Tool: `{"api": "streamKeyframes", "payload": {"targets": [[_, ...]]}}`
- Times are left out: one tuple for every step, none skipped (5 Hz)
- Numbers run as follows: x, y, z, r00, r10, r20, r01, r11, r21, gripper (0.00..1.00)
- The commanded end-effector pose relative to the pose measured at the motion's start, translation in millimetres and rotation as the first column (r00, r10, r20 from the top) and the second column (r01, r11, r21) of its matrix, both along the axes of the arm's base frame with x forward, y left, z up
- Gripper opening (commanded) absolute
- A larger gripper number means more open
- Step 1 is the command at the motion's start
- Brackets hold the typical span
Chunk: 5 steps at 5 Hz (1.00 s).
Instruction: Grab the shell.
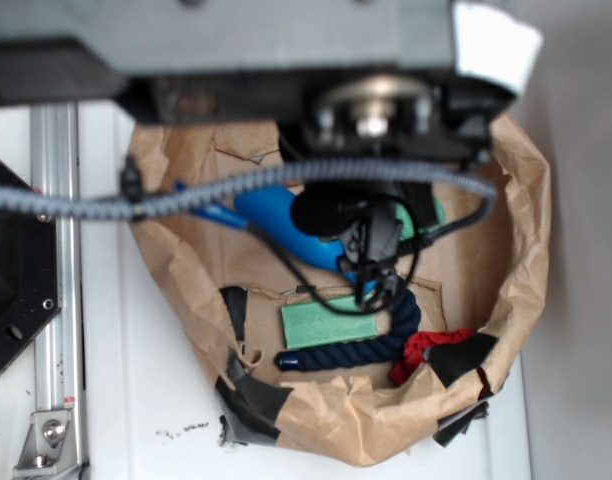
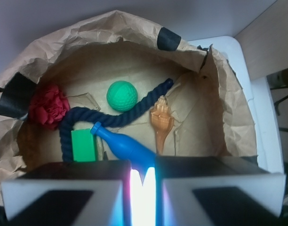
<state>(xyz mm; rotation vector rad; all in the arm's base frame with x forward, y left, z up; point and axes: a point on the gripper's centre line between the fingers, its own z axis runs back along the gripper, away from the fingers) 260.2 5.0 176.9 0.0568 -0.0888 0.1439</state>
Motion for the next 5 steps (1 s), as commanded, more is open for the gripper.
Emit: {"api": "streamKeyframes", "payload": {"targets": [[-14,40,-48,0.996,-0.076,0.055,0.075,0.997,0.026,1.0],[-14,55,-70,0.997,-0.073,0.022,0.072,0.997,0.043,1.0],[5,53,-89,0.998,-0.055,0.023,0.054,0.998,0.032,1.0],[20,45,-105,0.997,-0.067,0.026,0.066,0.997,0.027,1.0],[35,35,-122,0.996,-0.089,0.011,0.089,0.995,0.04,1.0]]}}
